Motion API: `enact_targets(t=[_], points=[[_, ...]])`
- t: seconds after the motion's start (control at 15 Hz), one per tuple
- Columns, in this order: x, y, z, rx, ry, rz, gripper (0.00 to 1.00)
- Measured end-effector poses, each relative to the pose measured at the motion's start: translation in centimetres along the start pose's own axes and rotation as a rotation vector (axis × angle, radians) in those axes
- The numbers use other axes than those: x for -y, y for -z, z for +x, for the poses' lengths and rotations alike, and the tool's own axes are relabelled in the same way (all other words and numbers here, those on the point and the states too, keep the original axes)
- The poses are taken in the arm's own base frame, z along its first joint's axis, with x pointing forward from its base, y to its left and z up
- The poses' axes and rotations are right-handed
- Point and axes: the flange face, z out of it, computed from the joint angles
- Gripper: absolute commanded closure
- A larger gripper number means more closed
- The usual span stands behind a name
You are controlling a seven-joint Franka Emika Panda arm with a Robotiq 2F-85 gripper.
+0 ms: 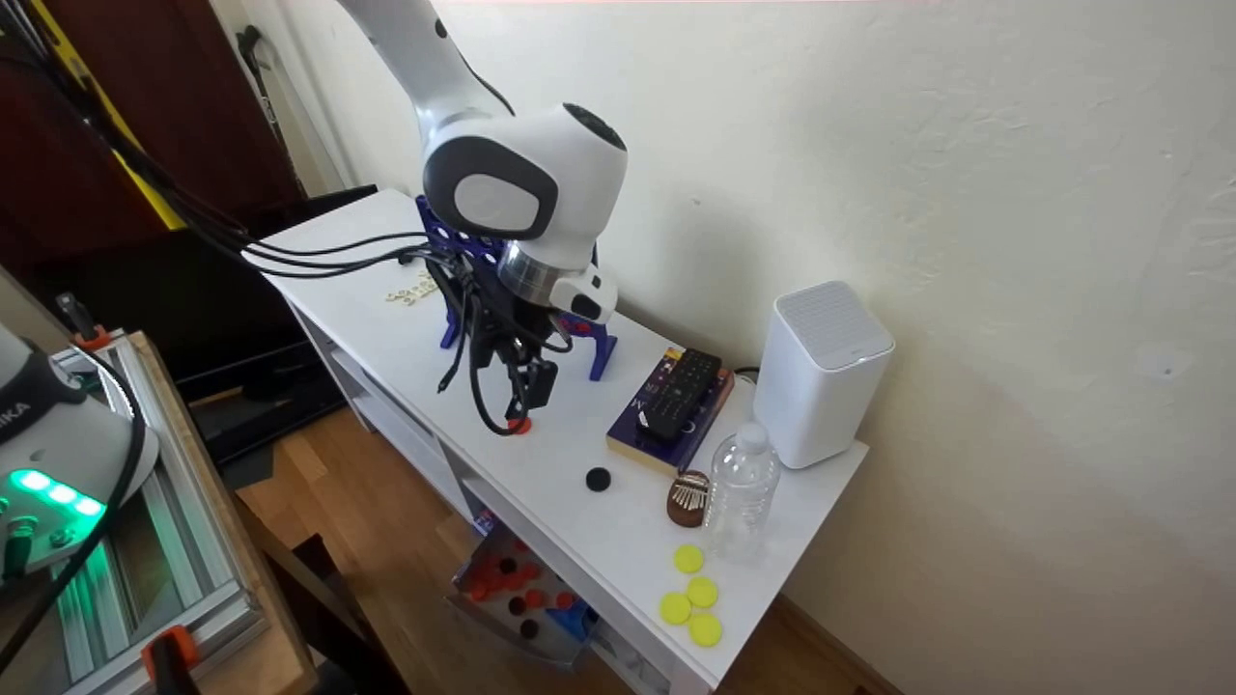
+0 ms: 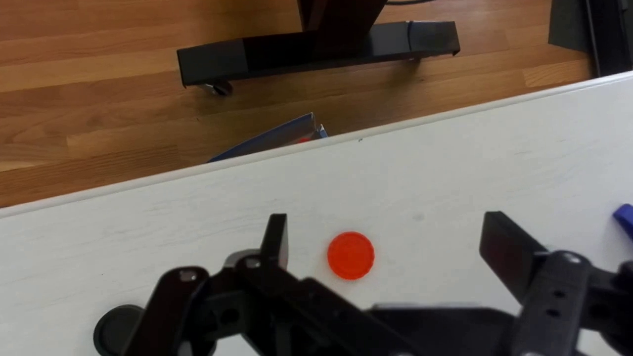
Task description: Put one orange ring inside the blue gameboard.
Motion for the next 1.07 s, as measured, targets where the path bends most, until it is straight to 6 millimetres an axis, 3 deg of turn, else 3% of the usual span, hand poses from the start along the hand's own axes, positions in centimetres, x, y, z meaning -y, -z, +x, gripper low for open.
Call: enact_targets(t=[0.53, 1.07], points=[[-0.7, -2.7, 1.1, -0.095, 0.003, 0.036, 0.00], [-0.4, -2.9, 1.3, -0.092, 0.007, 0.034, 0.00]])
